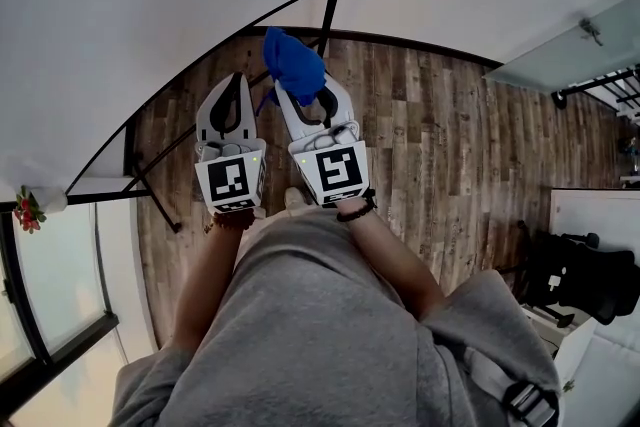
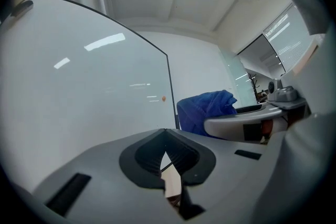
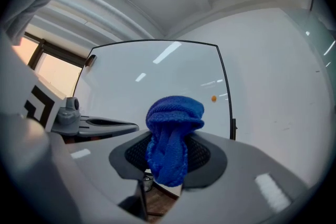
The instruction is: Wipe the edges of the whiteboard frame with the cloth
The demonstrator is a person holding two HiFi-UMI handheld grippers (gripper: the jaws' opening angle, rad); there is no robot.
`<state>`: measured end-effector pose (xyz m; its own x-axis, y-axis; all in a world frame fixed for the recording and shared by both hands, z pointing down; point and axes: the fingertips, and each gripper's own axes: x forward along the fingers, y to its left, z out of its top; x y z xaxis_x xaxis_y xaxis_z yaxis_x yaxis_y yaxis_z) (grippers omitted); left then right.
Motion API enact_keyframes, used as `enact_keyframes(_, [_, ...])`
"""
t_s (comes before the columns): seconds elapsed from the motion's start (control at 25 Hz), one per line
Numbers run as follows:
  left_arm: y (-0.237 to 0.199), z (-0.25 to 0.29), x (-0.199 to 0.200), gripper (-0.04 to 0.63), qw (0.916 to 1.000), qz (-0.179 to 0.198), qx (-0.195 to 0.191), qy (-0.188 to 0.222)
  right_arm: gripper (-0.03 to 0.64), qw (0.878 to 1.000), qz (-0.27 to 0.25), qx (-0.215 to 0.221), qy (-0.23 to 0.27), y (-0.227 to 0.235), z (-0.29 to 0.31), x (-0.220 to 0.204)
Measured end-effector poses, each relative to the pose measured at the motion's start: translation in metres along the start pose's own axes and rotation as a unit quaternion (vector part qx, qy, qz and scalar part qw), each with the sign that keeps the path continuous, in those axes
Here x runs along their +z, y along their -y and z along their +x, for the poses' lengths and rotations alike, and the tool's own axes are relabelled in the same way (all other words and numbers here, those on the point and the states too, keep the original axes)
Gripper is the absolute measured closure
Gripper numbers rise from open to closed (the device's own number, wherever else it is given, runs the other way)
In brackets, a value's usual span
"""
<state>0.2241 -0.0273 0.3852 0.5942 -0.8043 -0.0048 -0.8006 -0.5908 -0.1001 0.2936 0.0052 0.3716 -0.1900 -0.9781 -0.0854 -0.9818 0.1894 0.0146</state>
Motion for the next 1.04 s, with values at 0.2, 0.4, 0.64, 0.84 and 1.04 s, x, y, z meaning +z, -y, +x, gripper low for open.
enact_keyframes(0.2, [0.010,0.000,-0.004,0.586,0.9999,-0.006,-0.010,-0.002,0.469,1.000,-0.009,0.000,-0.005,0.004,-0.011,-0.001])
enact_keyframes(0.4, [0.019,-0.003,-0.004,0.586,0.9997,-0.006,-0.023,-0.002,0.471,0.999,0.001,-0.032,-0.007,0.027,-0.023,-0.006])
enact_keyframes(0.64, [0.031,-0.005,-0.005,0.586,0.9992,-0.008,-0.039,-0.005,0.471,0.996,0.012,-0.083,-0.016,0.061,-0.048,-0.015])
enact_keyframes(0.84, [0.038,-0.007,-0.006,0.586,0.9989,-0.010,-0.045,-0.007,0.471,0.995,0.012,-0.101,-0.021,0.073,-0.061,-0.017])
enact_keyframes(1.04, [0.041,-0.014,-0.010,0.586,0.9986,-0.012,-0.050,-0.006,0.471,0.994,0.011,-0.109,-0.022,0.075,-0.068,-0.021])
